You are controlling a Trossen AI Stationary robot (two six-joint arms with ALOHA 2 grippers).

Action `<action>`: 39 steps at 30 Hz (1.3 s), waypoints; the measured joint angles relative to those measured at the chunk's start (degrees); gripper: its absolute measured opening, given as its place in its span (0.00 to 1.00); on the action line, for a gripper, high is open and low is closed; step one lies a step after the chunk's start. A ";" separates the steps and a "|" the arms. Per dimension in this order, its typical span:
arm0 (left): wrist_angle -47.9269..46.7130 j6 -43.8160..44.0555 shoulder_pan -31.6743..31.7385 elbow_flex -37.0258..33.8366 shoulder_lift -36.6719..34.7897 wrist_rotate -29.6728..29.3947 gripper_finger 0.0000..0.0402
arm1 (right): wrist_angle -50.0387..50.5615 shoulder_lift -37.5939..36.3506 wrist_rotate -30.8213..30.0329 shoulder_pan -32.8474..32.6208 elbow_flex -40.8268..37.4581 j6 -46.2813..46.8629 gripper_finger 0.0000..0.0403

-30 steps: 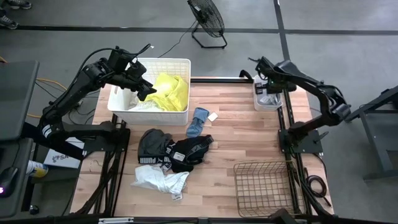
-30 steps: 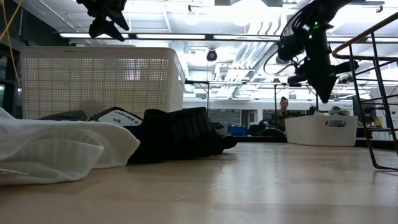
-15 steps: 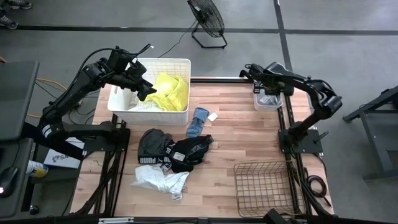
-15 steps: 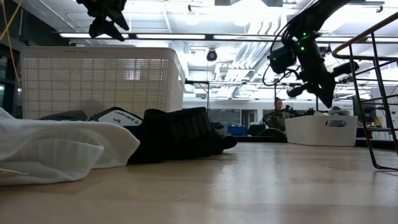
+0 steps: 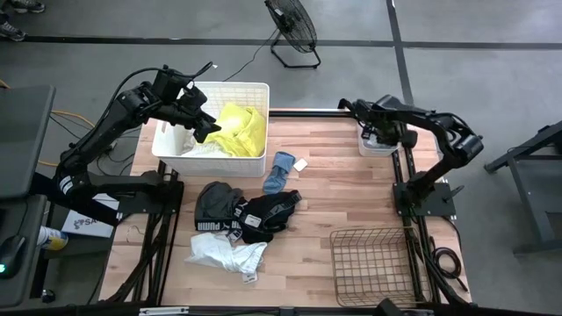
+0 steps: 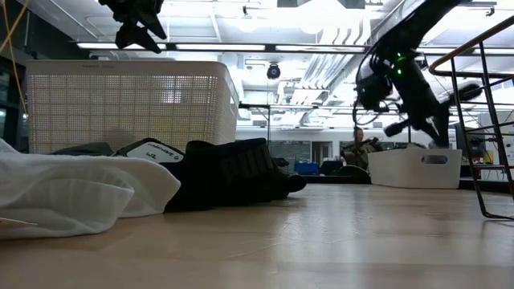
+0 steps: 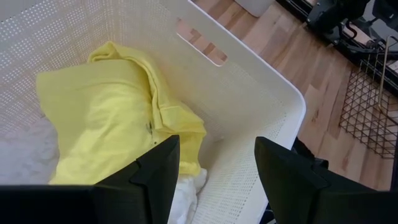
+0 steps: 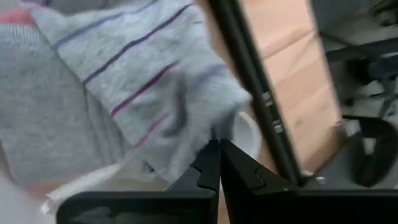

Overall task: Pick & Place Cloths
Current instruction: Put the purple sock into the small white bin

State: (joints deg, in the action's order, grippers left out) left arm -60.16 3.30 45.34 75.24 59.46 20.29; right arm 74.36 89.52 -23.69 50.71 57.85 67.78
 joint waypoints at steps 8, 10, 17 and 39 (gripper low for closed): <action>0.02 -0.04 0.00 0.00 0.00 0.00 0.50 | -10.44 -0.01 4.14 -0.93 -2.10 -4.85 0.01; 0.02 -0.04 0.00 0.00 0.00 0.00 0.50 | -13.04 -0.01 6.40 -0.84 -2.08 -6.54 0.01; 0.02 -0.22 0.02 0.00 0.00 -0.01 0.50 | -14.44 0.95 7.53 -0.84 -2.08 -6.48 0.01; 0.00 -0.10 0.02 0.00 0.00 -0.01 0.50 | -14.03 -11.70 5.87 -1.37 -2.08 -8.07 0.16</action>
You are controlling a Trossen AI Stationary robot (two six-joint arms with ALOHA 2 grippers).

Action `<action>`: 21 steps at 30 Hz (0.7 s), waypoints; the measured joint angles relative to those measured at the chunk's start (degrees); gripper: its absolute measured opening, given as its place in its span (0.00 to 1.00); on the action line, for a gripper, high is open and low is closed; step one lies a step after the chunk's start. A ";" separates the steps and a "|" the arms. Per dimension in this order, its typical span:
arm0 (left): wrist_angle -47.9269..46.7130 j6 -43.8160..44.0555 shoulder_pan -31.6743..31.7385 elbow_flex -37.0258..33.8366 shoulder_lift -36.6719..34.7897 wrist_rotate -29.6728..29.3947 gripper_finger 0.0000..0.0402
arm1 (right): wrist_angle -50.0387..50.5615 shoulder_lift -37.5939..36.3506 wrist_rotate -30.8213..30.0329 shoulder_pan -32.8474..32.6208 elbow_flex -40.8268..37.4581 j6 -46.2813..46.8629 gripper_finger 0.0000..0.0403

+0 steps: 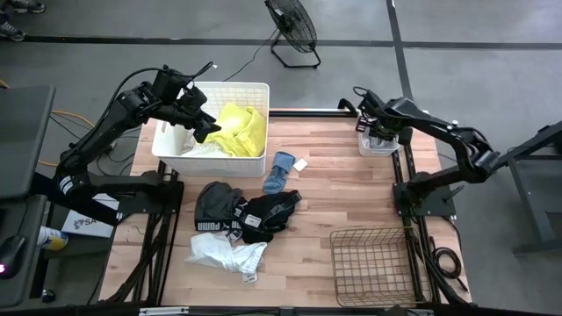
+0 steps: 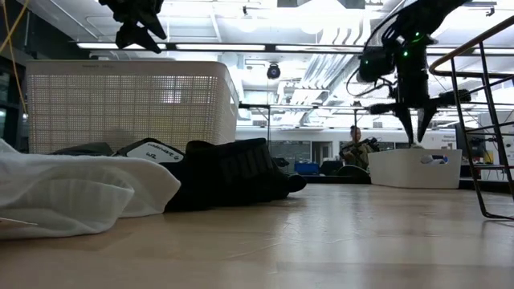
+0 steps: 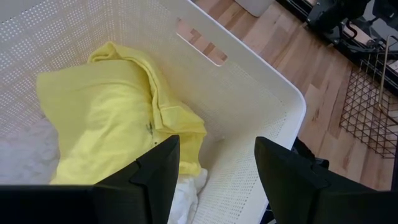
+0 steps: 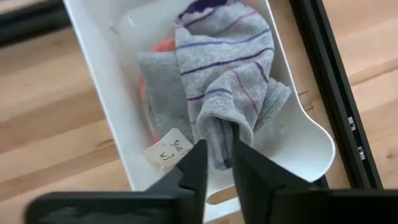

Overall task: Pick & Place Cloths
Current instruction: Put the purple sock into the small white bin, then put the blue sock into the small white bin

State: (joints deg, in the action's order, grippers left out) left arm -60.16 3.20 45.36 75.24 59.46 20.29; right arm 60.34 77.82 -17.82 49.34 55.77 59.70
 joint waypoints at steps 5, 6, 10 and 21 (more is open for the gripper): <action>0.00 -0.25 -0.02 0.00 0.00 0.01 0.50 | -0.25 -4.23 0.87 -0.17 0.02 -0.93 0.35; 0.01 -0.30 -0.01 0.00 0.00 0.01 0.50 | -0.62 -5.20 1.25 -0.42 0.02 -1.39 0.39; 0.04 -0.44 -0.02 0.00 0.00 0.14 0.50 | -3.10 -9.57 1.52 -2.22 0.02 -2.48 0.52; 4.25 -1.29 -11.41 0.00 -0.11 0.87 0.50 | -5.24 -19.37 1.54 -7.97 0.04 -1.97 0.58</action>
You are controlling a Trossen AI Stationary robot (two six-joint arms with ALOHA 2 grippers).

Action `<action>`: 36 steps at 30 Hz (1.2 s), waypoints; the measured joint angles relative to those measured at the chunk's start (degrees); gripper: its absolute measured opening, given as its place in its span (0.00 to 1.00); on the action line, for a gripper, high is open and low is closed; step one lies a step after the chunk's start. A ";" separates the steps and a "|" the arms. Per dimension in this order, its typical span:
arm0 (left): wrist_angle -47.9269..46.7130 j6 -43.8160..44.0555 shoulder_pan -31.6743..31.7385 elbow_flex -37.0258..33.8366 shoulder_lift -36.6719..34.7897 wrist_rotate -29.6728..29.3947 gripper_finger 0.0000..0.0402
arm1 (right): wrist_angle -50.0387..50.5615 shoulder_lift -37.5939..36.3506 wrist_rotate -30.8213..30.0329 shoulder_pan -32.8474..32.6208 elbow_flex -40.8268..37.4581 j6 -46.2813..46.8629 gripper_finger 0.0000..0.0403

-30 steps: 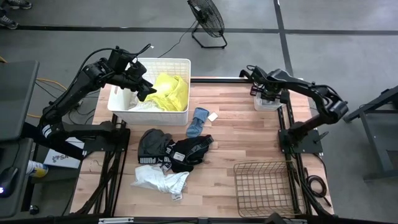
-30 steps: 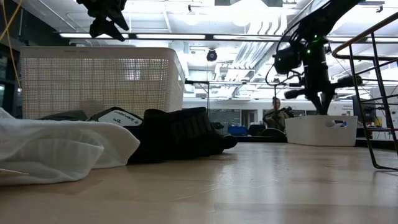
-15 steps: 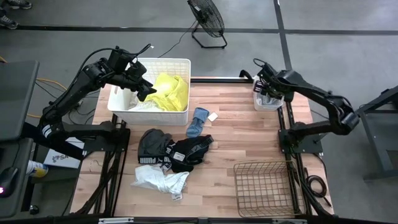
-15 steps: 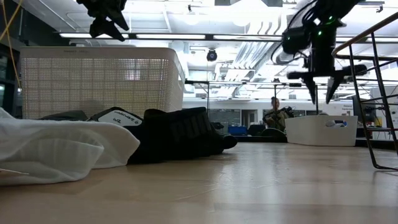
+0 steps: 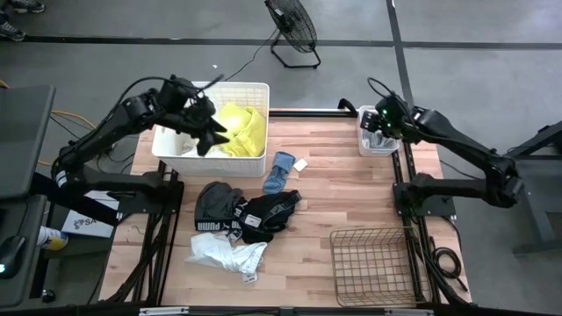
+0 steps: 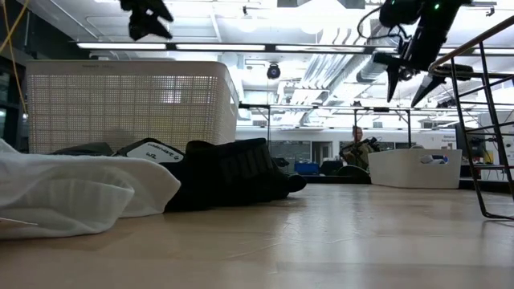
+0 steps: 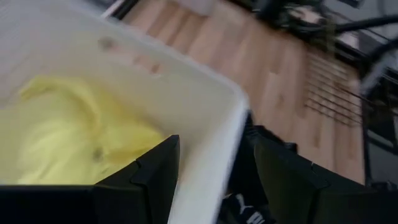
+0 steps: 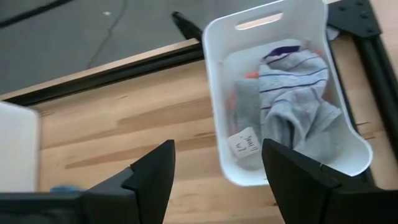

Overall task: Pick & Place Cloths
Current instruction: Put the blue sock into the small white bin

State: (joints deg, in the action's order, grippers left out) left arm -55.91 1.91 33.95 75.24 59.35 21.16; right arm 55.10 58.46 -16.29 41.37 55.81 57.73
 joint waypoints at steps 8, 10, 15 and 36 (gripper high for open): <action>7.04 5.10 -15.77 -0.02 0.70 -11.80 0.50 | -0.05 -2.84 -0.76 -5.11 0.00 0.93 0.57; 7.78 6.65 -19.15 0.02 1.13 -15.50 0.50 | -0.04 -3.22 -1.64 -6.67 0.00 0.55 0.57; 7.83 8.69 -28.31 0.02 3.52 -22.29 0.50 | -0.05 -3.89 -4.73 -10.62 0.00 -2.63 0.57; 13.73 -14.09 -43.71 -0.02 33.56 -34.22 0.50 | -0.07 -9.43 -4.75 -20.94 0.00 -17.48 0.57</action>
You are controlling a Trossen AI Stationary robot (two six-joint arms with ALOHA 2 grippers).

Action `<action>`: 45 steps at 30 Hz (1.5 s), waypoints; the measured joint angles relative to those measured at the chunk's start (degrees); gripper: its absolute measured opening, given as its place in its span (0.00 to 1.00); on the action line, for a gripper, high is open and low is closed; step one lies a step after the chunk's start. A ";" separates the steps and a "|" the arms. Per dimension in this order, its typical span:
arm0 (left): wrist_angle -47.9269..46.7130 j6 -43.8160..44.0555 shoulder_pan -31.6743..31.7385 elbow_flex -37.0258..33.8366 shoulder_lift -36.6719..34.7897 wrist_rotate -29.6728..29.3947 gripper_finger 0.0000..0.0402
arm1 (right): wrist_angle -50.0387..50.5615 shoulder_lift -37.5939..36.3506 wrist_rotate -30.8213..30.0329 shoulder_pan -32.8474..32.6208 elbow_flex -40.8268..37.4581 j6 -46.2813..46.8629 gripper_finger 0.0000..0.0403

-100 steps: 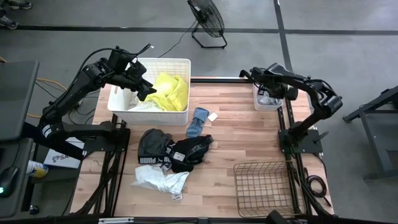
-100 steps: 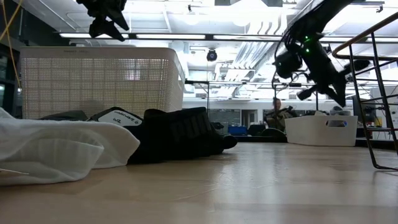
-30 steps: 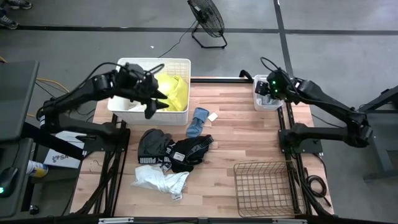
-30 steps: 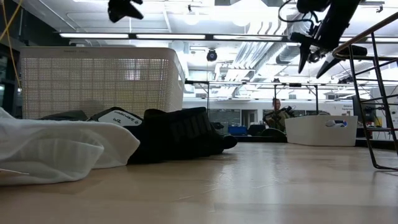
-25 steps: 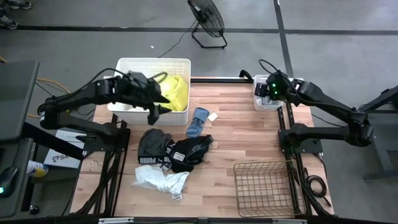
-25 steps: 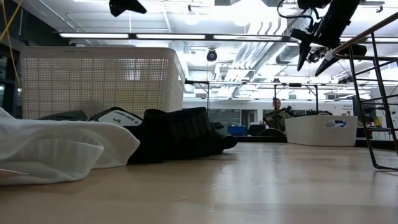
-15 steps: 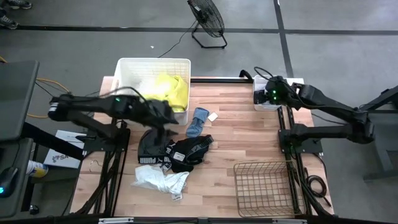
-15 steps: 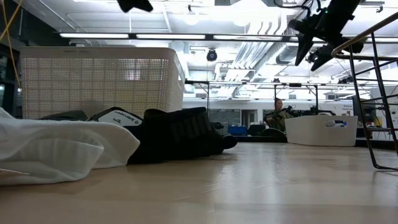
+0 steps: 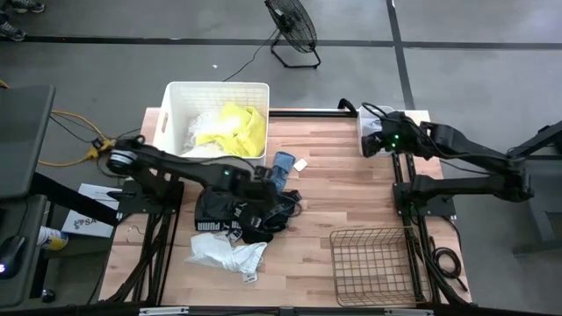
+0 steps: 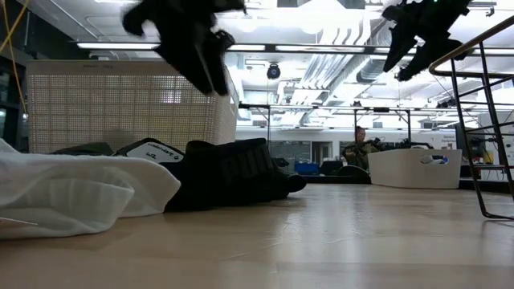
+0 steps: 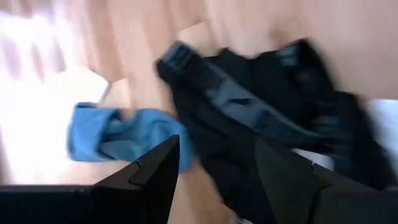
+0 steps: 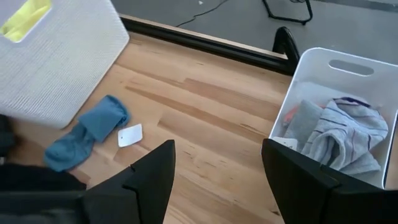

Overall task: Pick & Place Cloths
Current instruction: Put the blue sock into the small white bin

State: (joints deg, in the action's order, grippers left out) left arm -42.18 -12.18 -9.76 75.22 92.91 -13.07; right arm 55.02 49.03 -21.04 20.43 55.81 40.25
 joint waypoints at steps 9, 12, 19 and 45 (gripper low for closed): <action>4.38 -12.42 -0.01 0.00 9.41 -8.58 0.50 | 0.02 -1.53 0.13 -1.60 0.00 -1.51 0.57; 4.76 -13.19 0.02 -0.03 12.24 -13.38 0.50 | 0.03 -1.68 0.15 -2.06 0.00 -1.51 0.57; 6.53 -11.07 2.03 -0.01 16.89 -14.25 0.50 | 0.02 -1.72 0.14 -2.62 0.00 -1.34 0.57; 6.16 -7.22 13.22 0.33 19.68 1.88 0.50 | -0.40 -1.69 0.13 -2.60 0.00 0.44 0.57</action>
State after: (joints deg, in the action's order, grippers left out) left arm -36.02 -19.40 3.46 75.55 112.59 -11.19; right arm 54.62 47.33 -20.90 17.83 55.81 40.69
